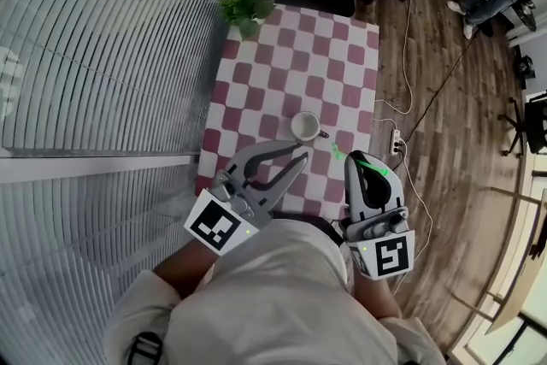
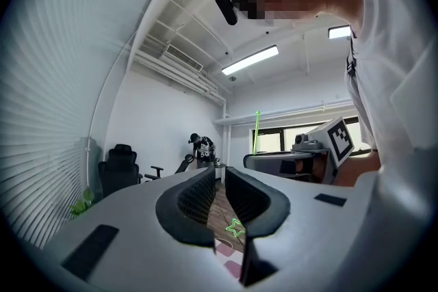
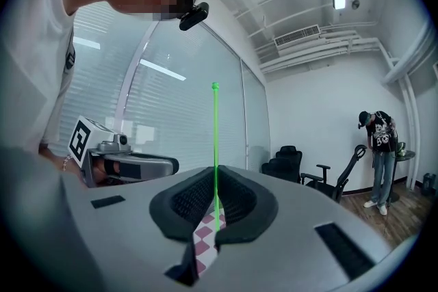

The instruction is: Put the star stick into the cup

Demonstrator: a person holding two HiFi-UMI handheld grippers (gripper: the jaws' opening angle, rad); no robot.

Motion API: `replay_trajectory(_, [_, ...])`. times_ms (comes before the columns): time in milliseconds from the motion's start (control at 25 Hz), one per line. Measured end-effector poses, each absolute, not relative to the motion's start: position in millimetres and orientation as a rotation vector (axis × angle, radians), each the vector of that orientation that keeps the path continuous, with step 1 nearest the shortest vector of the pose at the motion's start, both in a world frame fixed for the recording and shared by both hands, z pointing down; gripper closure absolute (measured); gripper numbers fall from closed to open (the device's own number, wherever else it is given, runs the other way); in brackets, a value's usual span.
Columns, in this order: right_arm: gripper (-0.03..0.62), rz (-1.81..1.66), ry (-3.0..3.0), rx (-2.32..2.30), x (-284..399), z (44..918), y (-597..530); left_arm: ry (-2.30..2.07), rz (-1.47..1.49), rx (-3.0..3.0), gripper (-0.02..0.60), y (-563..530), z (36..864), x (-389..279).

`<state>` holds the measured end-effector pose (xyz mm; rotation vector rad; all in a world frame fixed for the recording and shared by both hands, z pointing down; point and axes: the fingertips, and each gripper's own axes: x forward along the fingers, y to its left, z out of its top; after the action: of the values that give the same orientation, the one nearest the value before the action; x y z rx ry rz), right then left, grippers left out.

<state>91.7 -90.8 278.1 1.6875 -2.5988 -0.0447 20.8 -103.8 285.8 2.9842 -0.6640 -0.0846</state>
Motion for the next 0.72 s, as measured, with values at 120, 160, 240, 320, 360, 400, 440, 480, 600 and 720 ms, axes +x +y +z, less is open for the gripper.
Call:
replay_trajectory(120, [0.554, -0.048, -2.596, 1.685, 94.2, 282.9, -93.3, -0.671, -0.062, 2.982, 0.511, -108.6, 292.5, 19.8])
replay_trajectory(160, [0.554, -0.051, -2.594, 1.686, 95.0, 284.9, -94.2, -0.671, -0.062, 2.980, 0.511, -110.1, 294.4, 19.7])
replay_trajectory(240, [0.554, -0.042, -2.587, 1.687, 96.2, 290.4, -96.8, -0.667, -0.060, 2.975, 0.511, -112.7, 298.9, 19.7])
replay_trajectory(320, [0.554, -0.024, -2.579, 1.688, 97.3, 297.7, -100.3, -0.662, -0.049, 2.971, 0.511, -115.8, 305.2, 20.5])
replay_trajectory(360, [0.554, -0.017, -2.577, 1.689, 97.8, 301.5, -102.7, -0.663, -0.041, 2.971, 0.511, -118.3, 308.8, 21.3])
replay_trajectory(400, [0.554, -0.014, -2.577, 1.688, 98.2, 305.1, -105.6, -0.667, -0.032, 2.971, 0.511, -121.5, 312.4, 22.2])
replay_trajectory(440, [0.554, -0.013, -2.579, 1.687, 98.4, 308.5, -108.8, -0.673, -0.026, 2.970, 0.511, -125.2, 315.9, 23.0])
replay_trajectory(480, [0.556, -0.013, -2.582, 1.685, 98.6, 311.8, -112.3, -0.677, -0.025, 2.966, 0.511, -129.0, 319.1, 23.9])
replay_trajectory(600, [0.556, -0.001, -2.587, 1.673, 99.1, 323.0, -121.6, -0.673, -0.031, 2.953, 0.511, -138.6, 328.4, 26.9])
replay_trajectory(720, [0.556, 0.030, -2.583, 1.665, 103.1, 342.0, -125.7, -0.666, -0.004, 2.946, 0.511, -142.6, 347.5, 31.3])
